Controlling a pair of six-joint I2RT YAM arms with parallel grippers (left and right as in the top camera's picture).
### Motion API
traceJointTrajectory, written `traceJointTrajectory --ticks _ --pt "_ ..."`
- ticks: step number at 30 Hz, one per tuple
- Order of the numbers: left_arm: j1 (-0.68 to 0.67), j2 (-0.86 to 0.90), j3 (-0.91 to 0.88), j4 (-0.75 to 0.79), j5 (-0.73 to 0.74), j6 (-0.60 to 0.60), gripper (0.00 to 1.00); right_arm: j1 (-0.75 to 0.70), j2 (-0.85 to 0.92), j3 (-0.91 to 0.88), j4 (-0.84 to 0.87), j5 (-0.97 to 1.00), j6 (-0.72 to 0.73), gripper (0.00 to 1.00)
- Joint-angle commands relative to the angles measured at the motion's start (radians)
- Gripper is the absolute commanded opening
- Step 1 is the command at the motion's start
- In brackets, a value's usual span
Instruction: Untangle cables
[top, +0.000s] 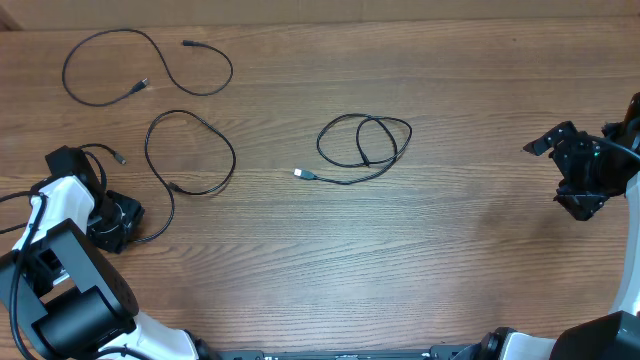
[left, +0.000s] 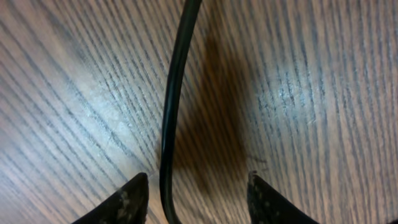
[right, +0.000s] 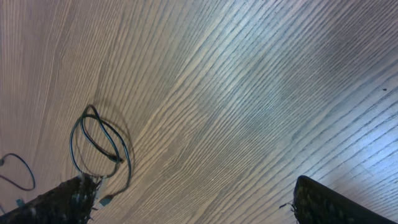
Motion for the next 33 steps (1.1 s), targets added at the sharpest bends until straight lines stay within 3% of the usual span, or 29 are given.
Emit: traceJointTrajectory --ticks 1,5,10,13,25,33 --pt "-0.002 0.002 -0.019 0.016 0.019 -0.004 0.46 -0.001 -0.007 0.018 0.003 0.003 -0.005 1.0" --pt "-0.001 0.004 -0.019 0.033 0.021 -0.004 0.28 -0.001 -0.007 0.018 0.003 0.003 -0.005 1.0" --pt "0.0 0.004 -0.019 0.06 0.021 -0.004 0.19 -0.001 -0.007 0.018 0.003 0.003 -0.004 1.0" --pt "0.011 0.004 -0.019 0.088 0.021 -0.005 0.04 -0.001 -0.007 0.018 0.003 0.003 -0.004 1.0" --pt "0.153 0.004 0.035 0.2 0.031 -0.022 0.04 -0.001 -0.007 0.018 0.003 0.003 -0.005 1.0" --pt "0.174 0.004 0.154 0.22 0.127 -0.002 0.04 -0.001 -0.007 0.018 0.003 0.003 -0.004 1.0"
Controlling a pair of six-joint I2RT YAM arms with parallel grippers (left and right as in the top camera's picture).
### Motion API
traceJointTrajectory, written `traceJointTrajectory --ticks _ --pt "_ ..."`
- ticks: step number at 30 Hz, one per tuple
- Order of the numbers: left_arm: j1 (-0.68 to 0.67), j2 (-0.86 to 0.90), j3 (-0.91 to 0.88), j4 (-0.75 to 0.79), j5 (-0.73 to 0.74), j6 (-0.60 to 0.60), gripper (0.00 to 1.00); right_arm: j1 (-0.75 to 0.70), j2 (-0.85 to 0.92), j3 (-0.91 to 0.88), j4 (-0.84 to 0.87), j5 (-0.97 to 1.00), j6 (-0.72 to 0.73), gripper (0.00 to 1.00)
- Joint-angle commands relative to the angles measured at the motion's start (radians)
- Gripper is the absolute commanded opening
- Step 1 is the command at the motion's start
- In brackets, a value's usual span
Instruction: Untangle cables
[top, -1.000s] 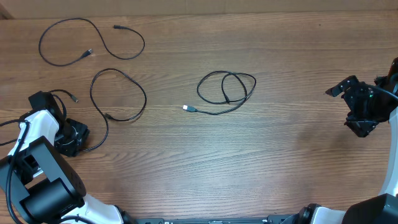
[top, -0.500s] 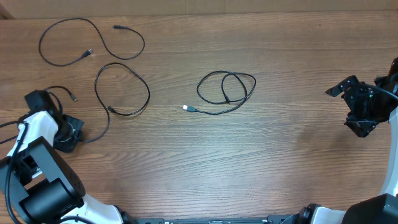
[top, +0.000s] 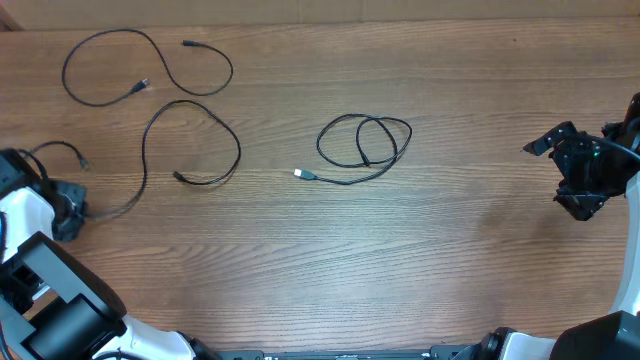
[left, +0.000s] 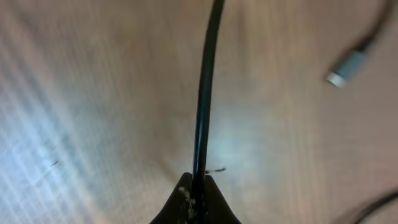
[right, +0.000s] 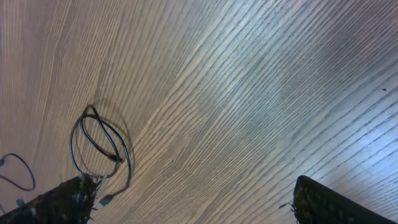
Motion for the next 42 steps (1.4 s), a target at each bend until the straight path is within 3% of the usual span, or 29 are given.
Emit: traceJointTrajectory --ticks 1,13,30,35,37,40,41,42 --pt "-0.002 0.004 0.051 0.02 0.064 -0.001 0.04 -0.001 -0.007 0.018 0.002 0.003 -0.005 1.0" --pt "-0.003 0.008 0.051 0.122 0.077 0.01 0.05 -0.001 -0.007 0.018 0.002 0.003 -0.004 1.0" --pt "-0.007 0.116 0.079 0.145 0.173 0.229 0.04 -0.001 -0.007 0.018 0.002 0.003 -0.005 1.0" --pt "-0.011 0.116 0.083 0.13 0.183 0.242 0.13 -0.001 -0.007 0.018 0.002 0.003 -0.004 1.0" --pt "-0.011 0.116 0.083 0.122 0.19 0.241 0.38 -0.001 -0.007 0.018 0.002 0.003 -0.005 1.0" --pt "-0.01 0.116 0.083 0.108 0.213 0.242 0.47 -0.001 -0.007 0.018 0.002 0.003 -0.004 1.0" --pt "-0.01 0.116 0.083 0.105 0.213 0.242 0.56 -0.001 -0.007 0.018 0.002 0.003 -0.005 1.0" --pt "-0.01 0.116 0.083 0.103 0.213 0.247 0.6 -0.001 -0.007 0.018 0.002 0.003 -0.005 1.0"
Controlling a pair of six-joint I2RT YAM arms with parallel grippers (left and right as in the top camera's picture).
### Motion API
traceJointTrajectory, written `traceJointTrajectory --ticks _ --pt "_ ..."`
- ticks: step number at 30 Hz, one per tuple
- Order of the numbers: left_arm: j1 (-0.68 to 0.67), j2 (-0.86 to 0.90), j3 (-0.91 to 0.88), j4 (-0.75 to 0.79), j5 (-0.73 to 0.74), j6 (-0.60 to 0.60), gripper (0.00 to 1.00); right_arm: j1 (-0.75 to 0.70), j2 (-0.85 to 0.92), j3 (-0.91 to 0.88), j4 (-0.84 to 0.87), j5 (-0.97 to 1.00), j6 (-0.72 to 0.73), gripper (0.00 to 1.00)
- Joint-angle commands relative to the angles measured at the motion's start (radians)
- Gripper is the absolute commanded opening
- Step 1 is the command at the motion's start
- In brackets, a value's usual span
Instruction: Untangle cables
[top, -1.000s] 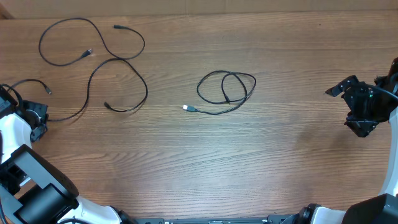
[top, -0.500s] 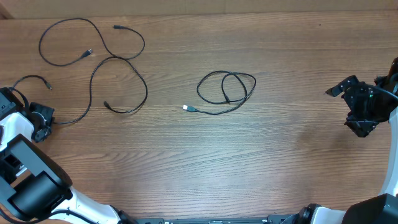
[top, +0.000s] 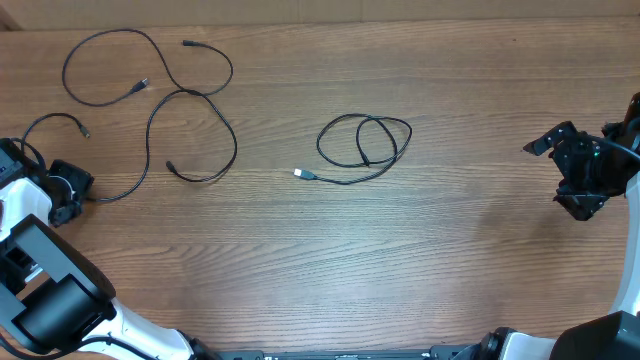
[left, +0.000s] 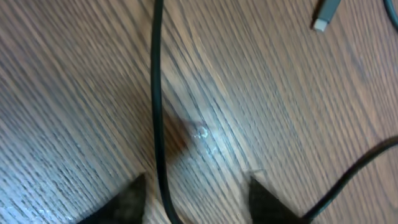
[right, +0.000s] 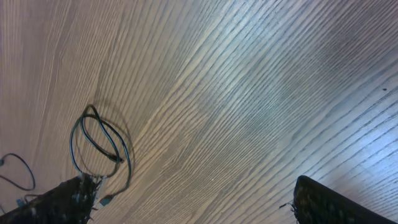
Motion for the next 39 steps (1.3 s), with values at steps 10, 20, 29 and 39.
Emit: traceJointTrajectory --ticks 10,20,29,39 --pt "-0.007 -0.035 0.175 -0.154 0.13 0.038 0.82 -0.001 -0.007 0.018 0.002 0.003 -0.004 1.0" --pt "-0.076 -0.098 0.332 -0.513 0.693 0.069 0.97 -0.001 -0.007 0.018 0.002 0.003 -0.004 1.0" --pt "-0.486 -0.098 0.318 -0.637 0.476 0.281 1.0 -0.001 -0.007 0.018 0.002 0.003 -0.004 1.0" --pt "-0.88 -0.097 0.318 -0.529 -0.151 0.048 0.95 -0.001 -0.007 0.018 0.002 0.003 -0.004 1.0"
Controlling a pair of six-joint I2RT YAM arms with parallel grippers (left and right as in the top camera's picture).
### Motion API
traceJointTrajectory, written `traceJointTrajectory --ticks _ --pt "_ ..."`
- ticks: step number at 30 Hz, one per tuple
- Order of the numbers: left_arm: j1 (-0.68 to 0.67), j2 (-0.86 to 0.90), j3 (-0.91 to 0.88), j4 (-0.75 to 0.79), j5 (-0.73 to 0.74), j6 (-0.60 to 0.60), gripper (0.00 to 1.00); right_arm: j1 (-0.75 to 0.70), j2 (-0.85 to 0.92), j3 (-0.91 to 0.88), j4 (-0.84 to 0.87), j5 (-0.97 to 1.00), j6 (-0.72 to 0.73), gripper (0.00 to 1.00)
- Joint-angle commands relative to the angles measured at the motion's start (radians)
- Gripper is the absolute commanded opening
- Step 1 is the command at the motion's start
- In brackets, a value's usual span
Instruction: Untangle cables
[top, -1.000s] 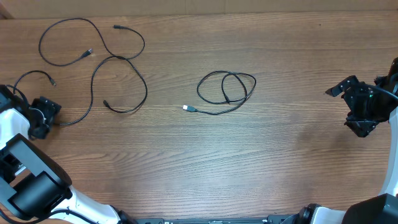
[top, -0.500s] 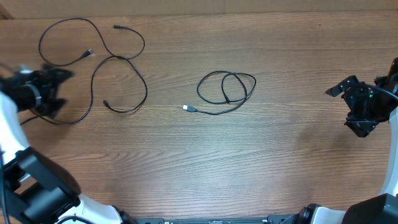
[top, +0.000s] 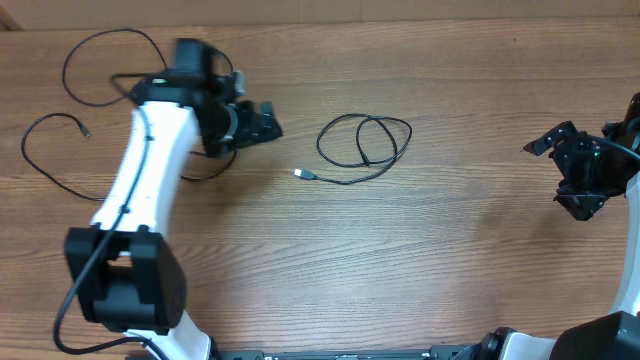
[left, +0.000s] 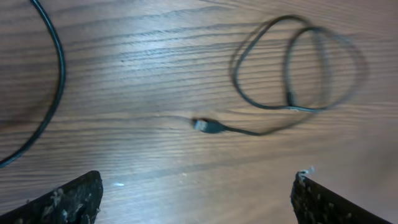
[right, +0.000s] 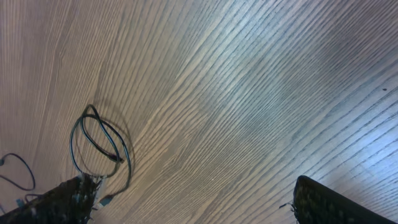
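Note:
Three black cables lie on the wooden table. A coiled one (top: 362, 140) with a light plug (top: 300, 173) sits in the middle; the left wrist view shows the coil (left: 290, 93) and plug (left: 202, 124) ahead of its fingers. A long cable (top: 24, 150) curves at the far left, partly under my left arm. A third (top: 64, 72) loops at the back left. My left gripper (top: 266, 125) hovers just left of the coil, open and empty (left: 196, 200). My right gripper (top: 565, 172) stays far right, open and empty (right: 193, 205), with the coil (right: 99, 144) distant.
A stretch of the long cable (left: 60, 74) shows at the left of the left wrist view. My left arm (top: 150, 170) crosses the left side of the table. Bare wood (top: 470, 220) separates the coil from the right gripper.
My left gripper was open at the table's far left edge with the long cable between its fingers. Now it is up off the table beside the middle coil. The right arm has not moved.
At first my left gripper stood open around the long cable at the front left. Then it was shut on that cable further left, the cable stretched out. Then it was open again, the cable lying spread. Now the gripper is by the middle coil.

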Motion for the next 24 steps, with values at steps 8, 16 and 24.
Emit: traceJointTrajectory --ticks 8,16,24 --pt "-0.064 0.045 -0.006 0.117 -0.55 -0.154 0.88 -0.001 -0.007 0.018 0.002 0.003 -0.004 1.0" --pt "-0.018 0.172 -0.006 0.121 -0.598 0.083 0.82 -0.001 -0.007 0.018 0.002 0.003 -0.004 1.0" --pt "0.072 0.233 -0.006 0.077 -0.3 0.29 0.91 -0.001 -0.007 0.018 0.002 0.003 -0.004 1.0"
